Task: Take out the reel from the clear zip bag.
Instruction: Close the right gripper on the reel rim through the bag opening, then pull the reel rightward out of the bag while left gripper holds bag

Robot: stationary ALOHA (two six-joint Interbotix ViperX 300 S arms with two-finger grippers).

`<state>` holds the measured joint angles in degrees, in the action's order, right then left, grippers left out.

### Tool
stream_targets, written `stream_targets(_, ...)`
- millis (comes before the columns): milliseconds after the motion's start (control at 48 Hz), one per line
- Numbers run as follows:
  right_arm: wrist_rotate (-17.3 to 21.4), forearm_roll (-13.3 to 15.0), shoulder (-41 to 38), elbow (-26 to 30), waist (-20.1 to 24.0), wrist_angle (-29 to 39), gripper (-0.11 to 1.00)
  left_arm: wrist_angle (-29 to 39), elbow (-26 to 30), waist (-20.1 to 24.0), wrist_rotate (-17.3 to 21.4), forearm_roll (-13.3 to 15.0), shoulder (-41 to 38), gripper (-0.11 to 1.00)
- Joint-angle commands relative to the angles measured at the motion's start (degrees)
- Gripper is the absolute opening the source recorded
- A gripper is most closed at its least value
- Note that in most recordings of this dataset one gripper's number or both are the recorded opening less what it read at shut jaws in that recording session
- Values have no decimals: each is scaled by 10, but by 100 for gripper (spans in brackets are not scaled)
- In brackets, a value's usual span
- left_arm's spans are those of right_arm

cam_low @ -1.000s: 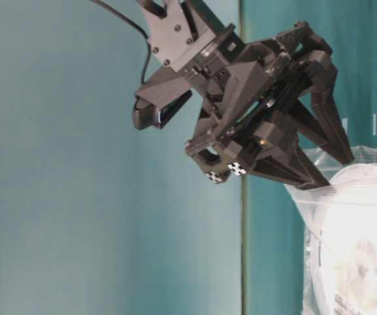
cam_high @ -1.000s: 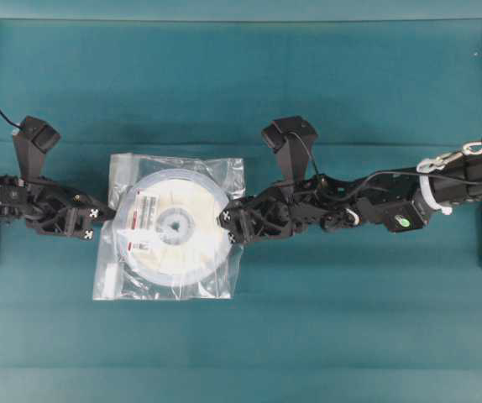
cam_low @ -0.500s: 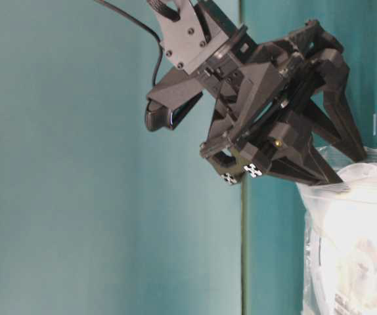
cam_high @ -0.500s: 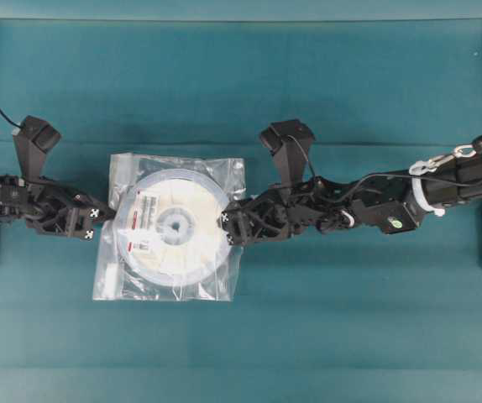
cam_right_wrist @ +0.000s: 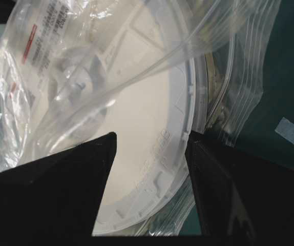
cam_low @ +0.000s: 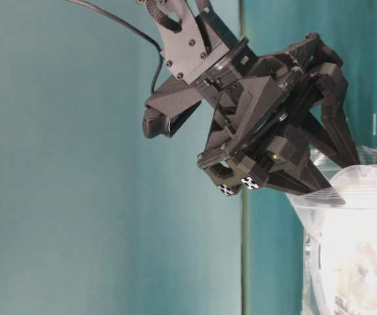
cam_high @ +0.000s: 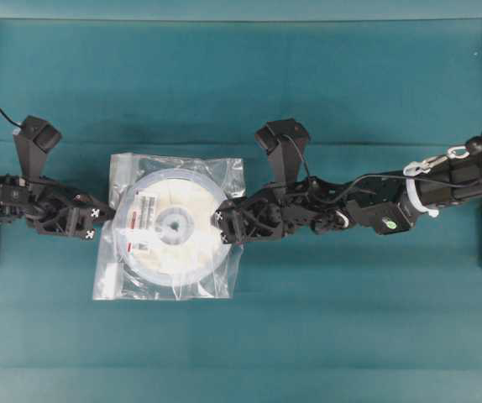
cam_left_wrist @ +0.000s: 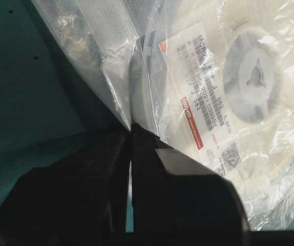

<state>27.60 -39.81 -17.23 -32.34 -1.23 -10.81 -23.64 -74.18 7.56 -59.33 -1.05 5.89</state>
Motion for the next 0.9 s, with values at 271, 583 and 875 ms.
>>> stream_targets(271,4,-2,-3,13,3,-2,76,4,18,-4,0,-3,-18,-4)
stream_targets(583,4,-42,-4,10,2,18,37,4,18,-4,0,-2,-18,-4)
stream_targets(875,4,-69,1,-6,3,13,10,4,18,-4,0,-2,-18,-4)
